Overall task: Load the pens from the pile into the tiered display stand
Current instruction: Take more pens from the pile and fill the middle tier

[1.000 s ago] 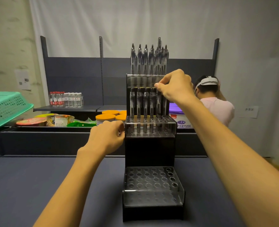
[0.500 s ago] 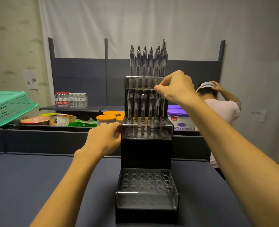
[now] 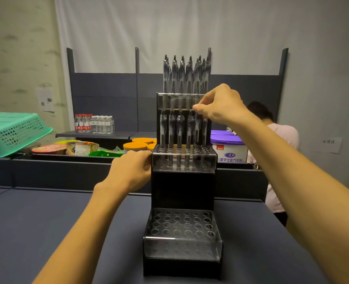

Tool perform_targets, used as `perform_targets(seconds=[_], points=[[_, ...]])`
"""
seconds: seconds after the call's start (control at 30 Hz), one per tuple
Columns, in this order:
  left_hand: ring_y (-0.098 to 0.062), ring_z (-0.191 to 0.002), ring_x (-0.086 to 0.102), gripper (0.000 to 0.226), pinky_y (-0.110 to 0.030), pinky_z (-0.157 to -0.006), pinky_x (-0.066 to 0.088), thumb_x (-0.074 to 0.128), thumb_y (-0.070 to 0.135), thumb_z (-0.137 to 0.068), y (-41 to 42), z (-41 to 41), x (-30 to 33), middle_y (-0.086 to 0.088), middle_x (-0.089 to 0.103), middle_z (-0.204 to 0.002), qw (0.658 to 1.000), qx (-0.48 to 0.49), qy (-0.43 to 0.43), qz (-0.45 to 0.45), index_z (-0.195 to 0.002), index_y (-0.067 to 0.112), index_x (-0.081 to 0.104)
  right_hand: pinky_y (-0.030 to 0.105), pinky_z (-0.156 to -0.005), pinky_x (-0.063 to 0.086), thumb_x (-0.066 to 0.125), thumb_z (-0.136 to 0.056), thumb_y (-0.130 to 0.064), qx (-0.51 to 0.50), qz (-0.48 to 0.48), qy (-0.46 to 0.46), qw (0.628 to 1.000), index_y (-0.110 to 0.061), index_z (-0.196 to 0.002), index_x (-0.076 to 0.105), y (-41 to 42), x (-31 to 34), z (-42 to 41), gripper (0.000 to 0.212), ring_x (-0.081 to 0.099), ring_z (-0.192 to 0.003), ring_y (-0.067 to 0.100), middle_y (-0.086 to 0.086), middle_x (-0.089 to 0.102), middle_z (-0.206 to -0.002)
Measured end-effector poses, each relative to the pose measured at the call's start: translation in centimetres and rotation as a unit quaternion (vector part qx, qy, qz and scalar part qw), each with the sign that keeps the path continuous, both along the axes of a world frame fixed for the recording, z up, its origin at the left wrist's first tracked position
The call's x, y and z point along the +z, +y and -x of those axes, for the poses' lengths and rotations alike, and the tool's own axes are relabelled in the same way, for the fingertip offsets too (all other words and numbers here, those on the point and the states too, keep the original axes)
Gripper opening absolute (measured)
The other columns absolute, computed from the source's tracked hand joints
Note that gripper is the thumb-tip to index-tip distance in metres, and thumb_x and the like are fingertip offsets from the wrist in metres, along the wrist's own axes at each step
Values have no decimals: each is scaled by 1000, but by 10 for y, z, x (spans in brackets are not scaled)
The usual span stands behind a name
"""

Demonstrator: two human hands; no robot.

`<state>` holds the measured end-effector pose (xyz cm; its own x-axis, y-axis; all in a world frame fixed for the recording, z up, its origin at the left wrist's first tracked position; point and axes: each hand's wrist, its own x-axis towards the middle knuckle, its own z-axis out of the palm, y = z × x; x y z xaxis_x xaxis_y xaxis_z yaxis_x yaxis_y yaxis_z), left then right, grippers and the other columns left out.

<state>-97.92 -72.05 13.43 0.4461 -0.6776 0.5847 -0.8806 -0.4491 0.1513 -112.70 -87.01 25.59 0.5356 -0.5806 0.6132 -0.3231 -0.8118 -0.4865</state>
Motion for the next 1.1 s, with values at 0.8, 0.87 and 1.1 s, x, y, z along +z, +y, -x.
perform_targets(seconds=[0.8, 0.87, 1.1], points=[[-17, -75, 53, 23, -30, -64, 42, 56, 45, -90, -3, -1, 5, 4, 63, -88, 1000, -6, 11, -1, -101, 25, 61, 40, -85, 53, 71, -85, -23, -21, 31, 6, 999, -13, -98, 72, 1, -4, -4, 16, 62, -95, 24, 5, 68, -100], [-18, -76, 54, 25, -30, -64, 42, 56, 45, -90, -3, -2, 5, 1, 66, -92, 1000, -2, 13, -3, -102, 25, 61, 36, -80, 52, 71, -85, -23, -30, 24, 6, 999, -11, -96, 72, -2, -5, -3, 16, 62, -91, 24, 5, 67, -94], [-18, -75, 54, 23, -30, -63, 41, 55, 47, -90, -4, -4, 3, 4, 62, -86, 1000, 3, 14, -5, -96, 25, 60, 38, -79, 53, 71, -86, -29, -47, 18, 27, 998, -12, -96, 70, -5, -8, -6, 20, 62, -88, 24, 6, 67, -93]])
